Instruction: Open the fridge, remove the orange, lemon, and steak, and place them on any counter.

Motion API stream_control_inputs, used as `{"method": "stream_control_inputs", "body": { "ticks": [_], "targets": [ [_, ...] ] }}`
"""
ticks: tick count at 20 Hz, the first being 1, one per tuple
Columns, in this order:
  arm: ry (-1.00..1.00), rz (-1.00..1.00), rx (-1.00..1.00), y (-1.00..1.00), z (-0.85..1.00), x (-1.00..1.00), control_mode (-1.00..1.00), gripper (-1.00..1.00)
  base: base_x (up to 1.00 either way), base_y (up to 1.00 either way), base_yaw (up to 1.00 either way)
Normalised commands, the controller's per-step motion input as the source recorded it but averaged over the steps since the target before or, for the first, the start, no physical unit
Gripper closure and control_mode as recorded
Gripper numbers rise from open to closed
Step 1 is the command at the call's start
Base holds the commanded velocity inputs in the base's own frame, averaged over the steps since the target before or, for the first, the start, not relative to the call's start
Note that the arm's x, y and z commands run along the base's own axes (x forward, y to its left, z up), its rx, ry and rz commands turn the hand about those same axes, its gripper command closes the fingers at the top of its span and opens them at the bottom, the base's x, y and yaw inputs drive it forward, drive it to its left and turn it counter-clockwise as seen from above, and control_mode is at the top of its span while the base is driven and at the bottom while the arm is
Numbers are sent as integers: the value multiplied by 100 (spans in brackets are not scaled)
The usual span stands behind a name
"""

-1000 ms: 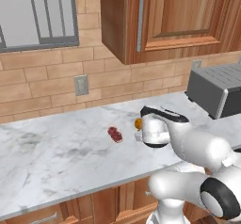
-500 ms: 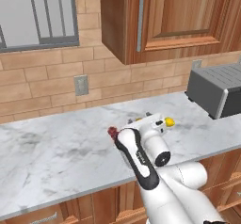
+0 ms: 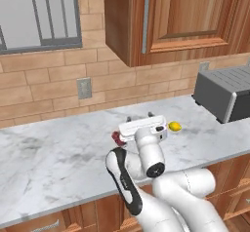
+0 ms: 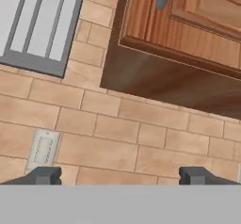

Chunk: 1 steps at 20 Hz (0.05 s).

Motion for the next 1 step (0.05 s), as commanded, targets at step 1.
{"method": "stream_control_inputs", "body": {
  "ticks": [1],
  "targets": [
    [30,0,9,34,81,-59,-100,-100,0,0,0]
  ]
}}
